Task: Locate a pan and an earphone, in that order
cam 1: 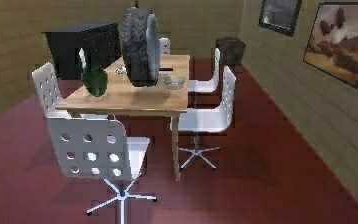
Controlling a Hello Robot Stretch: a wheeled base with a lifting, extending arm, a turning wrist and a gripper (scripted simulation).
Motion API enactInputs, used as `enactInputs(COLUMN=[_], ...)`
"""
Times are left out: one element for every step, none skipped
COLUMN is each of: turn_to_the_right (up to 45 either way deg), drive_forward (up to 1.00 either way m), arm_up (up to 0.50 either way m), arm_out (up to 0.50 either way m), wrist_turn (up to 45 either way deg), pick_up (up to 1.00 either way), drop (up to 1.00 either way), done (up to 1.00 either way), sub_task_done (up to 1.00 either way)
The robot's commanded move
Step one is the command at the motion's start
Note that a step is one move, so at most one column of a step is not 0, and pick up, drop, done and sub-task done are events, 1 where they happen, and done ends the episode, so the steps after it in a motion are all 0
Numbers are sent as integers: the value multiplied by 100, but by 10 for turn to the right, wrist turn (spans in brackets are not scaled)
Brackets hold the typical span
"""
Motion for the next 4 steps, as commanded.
enactInputs(turn_to_the_right=[-450,-390,0,-300], drive_forward=[0,0,85,0], arm_up=[0,0,0,0], arm_out=[0,0,0,0], wrist_turn=[0,0,0,0], pick_up=[0,0,0,0], drop=[0,0,0,0], done=[0,0,0,0], sub_task_done=[0,0,0,0])
